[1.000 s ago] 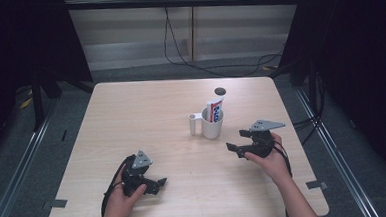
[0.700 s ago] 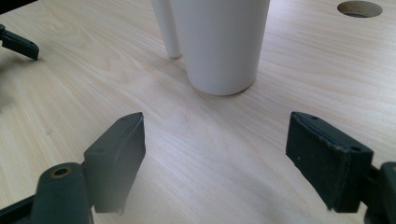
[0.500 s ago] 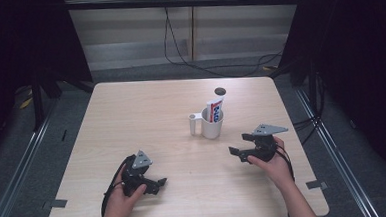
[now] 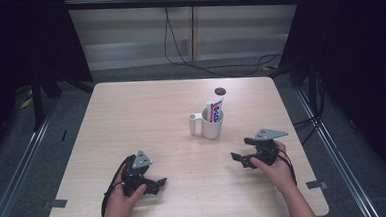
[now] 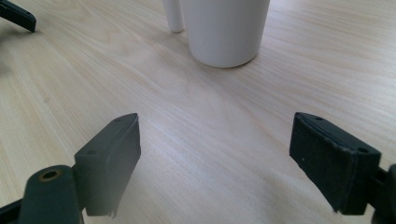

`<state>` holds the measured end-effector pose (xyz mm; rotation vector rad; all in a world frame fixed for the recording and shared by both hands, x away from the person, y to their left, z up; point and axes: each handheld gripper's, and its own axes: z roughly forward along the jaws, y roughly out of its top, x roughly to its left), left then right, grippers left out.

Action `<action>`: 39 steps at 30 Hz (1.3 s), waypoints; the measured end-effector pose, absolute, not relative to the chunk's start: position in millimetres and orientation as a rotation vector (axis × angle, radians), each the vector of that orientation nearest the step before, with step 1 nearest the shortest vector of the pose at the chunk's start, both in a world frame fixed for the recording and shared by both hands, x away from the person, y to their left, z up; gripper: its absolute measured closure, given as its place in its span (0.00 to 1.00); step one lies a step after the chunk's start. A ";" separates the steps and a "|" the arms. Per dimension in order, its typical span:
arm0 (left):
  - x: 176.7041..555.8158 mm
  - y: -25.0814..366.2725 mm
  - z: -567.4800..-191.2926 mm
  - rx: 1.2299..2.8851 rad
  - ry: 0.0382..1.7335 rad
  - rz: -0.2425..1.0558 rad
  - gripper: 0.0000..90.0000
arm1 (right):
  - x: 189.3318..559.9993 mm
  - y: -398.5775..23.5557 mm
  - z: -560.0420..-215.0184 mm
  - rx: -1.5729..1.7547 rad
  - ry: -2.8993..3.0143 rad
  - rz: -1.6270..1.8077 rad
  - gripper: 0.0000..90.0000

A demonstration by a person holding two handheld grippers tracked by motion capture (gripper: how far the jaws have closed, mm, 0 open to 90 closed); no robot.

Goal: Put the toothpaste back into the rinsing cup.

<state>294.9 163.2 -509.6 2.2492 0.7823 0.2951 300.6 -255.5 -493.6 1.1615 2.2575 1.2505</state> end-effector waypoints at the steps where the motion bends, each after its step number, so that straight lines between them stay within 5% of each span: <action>1: 294.9 163.2 -509.6 2.249 0.783 0.295 0.03 | 299.9 -255.9 -493.7 1.162 2.257 1.246 0.18; 39: 294.8 163.2 -509.6 2.249 0.783 0.295 0.03 | 283.6 -255.2 -511.0 1.069 2.368 1.046 0.17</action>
